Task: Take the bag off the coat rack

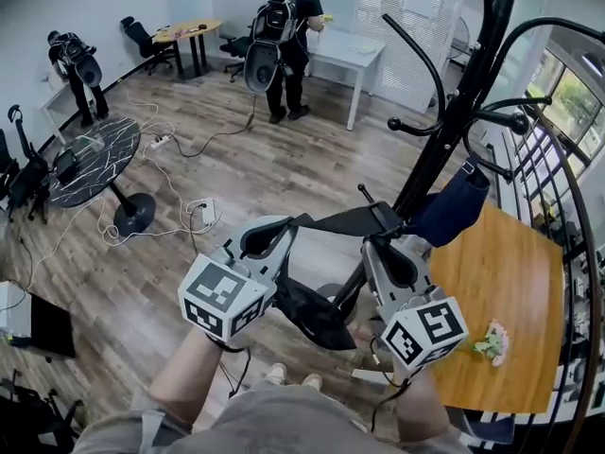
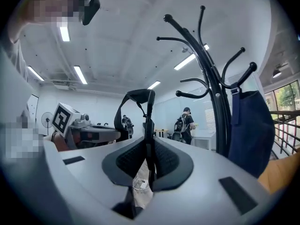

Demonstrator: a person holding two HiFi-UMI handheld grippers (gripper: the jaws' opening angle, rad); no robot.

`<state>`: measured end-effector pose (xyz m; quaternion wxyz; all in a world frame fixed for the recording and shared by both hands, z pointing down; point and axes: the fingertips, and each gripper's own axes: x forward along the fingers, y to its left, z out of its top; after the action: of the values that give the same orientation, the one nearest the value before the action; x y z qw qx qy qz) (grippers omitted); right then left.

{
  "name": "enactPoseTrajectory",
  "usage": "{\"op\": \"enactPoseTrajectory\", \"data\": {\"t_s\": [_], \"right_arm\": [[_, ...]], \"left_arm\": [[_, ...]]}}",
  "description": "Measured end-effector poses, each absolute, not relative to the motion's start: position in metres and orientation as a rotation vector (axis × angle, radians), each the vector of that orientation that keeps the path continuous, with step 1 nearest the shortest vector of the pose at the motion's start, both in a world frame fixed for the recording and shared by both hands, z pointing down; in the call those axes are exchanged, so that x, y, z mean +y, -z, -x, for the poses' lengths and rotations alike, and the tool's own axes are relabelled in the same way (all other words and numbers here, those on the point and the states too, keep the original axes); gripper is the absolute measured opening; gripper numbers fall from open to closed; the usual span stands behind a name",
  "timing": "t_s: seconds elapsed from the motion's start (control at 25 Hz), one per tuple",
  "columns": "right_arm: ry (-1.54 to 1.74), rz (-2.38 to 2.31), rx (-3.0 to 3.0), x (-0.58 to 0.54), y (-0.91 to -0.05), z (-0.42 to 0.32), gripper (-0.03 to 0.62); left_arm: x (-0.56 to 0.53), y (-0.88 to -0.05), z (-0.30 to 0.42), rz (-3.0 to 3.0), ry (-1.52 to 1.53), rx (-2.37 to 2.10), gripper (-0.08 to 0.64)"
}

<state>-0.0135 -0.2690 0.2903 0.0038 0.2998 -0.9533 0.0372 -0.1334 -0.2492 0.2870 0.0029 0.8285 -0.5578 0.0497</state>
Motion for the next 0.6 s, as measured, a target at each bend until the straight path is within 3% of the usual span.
{"op": "enactPoseTrajectory", "data": {"t_s": [0.6], "right_arm": [[-0.059, -0.391, -3.075, -0.223, -0.297, 0.138, 0.061]], "left_arm": [[-0.165, -0.294, 0.239, -2.274, -0.259, -2.107, 0.017]]}}
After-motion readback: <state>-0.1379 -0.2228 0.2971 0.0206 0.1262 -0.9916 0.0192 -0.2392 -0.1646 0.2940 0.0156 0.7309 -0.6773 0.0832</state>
